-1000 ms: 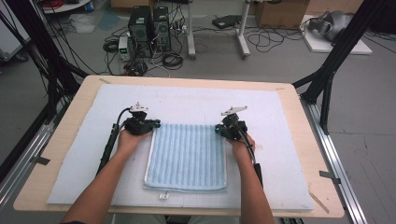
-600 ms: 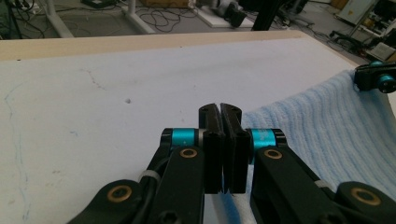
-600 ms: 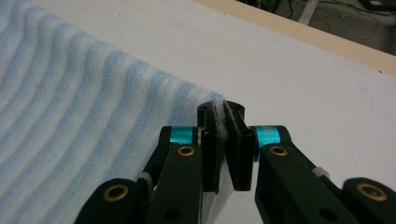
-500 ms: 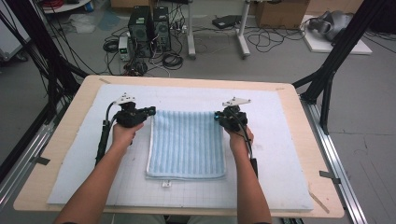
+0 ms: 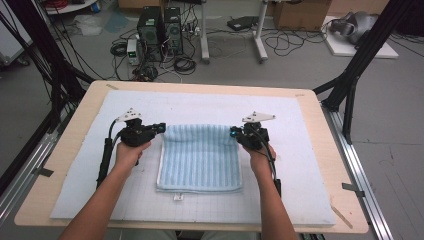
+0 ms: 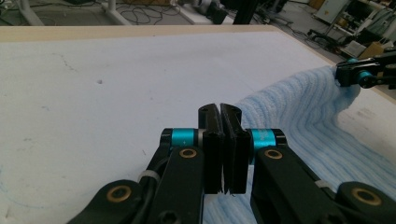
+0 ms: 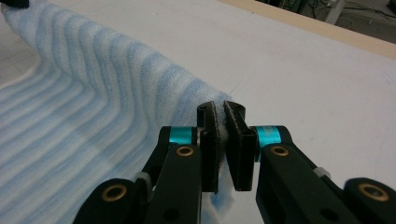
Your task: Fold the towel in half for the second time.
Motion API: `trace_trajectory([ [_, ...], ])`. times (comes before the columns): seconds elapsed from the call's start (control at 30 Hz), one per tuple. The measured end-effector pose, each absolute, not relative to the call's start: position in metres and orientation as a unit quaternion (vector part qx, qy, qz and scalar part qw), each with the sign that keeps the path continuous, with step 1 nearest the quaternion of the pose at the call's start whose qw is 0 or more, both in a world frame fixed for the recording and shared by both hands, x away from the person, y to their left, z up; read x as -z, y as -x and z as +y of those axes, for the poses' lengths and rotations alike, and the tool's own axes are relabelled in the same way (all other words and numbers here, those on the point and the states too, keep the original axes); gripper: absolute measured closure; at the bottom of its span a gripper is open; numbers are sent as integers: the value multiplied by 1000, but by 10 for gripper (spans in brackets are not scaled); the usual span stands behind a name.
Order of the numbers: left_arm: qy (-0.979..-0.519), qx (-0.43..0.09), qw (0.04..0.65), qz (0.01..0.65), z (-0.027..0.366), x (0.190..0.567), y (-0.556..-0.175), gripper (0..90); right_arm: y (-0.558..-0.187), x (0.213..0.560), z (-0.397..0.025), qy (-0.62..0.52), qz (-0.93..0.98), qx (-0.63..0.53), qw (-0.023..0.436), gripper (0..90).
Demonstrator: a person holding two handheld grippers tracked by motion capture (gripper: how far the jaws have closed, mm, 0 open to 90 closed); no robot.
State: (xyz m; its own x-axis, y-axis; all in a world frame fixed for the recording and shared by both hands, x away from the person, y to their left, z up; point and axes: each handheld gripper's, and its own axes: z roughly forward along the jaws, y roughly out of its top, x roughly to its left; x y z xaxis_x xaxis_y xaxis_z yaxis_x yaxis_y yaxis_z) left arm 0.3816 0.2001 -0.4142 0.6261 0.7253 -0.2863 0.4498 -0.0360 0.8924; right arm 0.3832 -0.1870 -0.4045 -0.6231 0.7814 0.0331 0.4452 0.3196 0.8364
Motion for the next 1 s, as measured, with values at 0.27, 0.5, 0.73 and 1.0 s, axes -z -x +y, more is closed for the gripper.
trace_trajectory([
  [0.27,-704,-116,578,396,202,414,-355,872,-360,403,-191,-376,789,-446,194,847],
  [0.5,-728,-121,564,370,198,415,-337,872,-346,403,-191,-366,793,-448,192,849],
  [0.73,-727,-113,572,364,201,419,-320,872,-327,407,-194,-353,798,-450,188,848],
  [1.0,-720,-104,588,353,203,423,-297,872,-302,415,-200,-345,797,-459,187,847],
])
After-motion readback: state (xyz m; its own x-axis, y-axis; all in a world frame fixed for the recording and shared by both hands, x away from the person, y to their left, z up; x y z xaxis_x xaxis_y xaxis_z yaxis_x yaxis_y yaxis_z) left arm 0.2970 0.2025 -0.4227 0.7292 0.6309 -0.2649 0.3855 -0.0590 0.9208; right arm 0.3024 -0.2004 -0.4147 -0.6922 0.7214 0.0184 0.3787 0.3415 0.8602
